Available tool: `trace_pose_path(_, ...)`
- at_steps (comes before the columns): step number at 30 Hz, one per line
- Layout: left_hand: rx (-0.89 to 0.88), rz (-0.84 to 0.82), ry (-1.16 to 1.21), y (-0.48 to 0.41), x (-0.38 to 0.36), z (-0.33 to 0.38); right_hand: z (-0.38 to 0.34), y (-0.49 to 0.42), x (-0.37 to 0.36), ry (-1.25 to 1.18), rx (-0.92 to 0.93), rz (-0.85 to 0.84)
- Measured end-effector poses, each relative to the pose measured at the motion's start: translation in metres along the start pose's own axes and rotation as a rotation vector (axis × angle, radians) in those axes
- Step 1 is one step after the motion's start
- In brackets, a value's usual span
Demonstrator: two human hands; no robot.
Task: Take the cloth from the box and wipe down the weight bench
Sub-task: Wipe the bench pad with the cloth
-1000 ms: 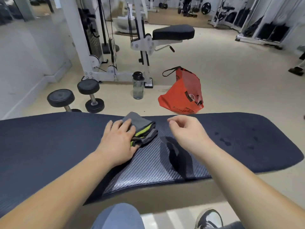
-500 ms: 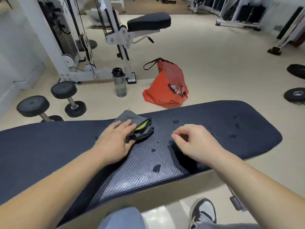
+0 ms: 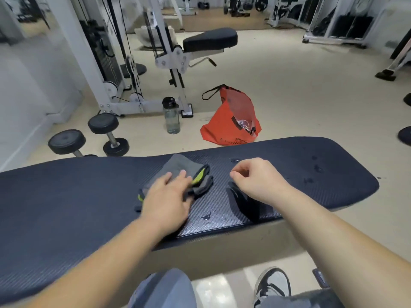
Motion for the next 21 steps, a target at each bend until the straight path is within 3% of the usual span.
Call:
trace_pose_path(3,-0.223,-0.009,0.031,0.06,-0.012,0.054,0.01,0.0,0.002,-0.012,-0.018,-0.009)
trace_pose_path(6,-0.375,-0.117,0.013,0.059,-0.015,0.052,0.014,-0.002,0.003,-0.018,-0.031,-0.005)
trace_pose_path(10,-0.092,-0.032,0.029,-0.008,-0.007,0.008,0.023,-0.004,0.008,-0.007,-0.052,0.019)
trace_pose_path(12,-0.01,0.007,0.025,-0.003,-0.014,0.021,0.033,-0.005,0.015,-0.008,-0.073,0.042)
trace_pose_path(17,-0.38,-0.122,0.008,0.051,-0.023,0.08,0.059,-0.005,0.027,-0.002,-0.128,0.092)
trace_pose_path(19,-0.381,-0.158,-0.016,0.016,-0.025,0.063,0.067,-0.004,0.031,0.015,-0.134,0.107)
trace_pose_path(21,-0.237,-0.089,0.005,-0.022,-0.021,0.047,0.074,-0.003,0.039,0.024,-0.141,0.133)
Point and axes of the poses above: each hand's wrist, its own y-axis away from the middle knuckle, its own x-axis out of the back of the hand, z = x × y, the point moved 10 cm from there along -y, towards the middle knuckle, and after that the axes turned 7 degrees about z, right-handed, at the moved point
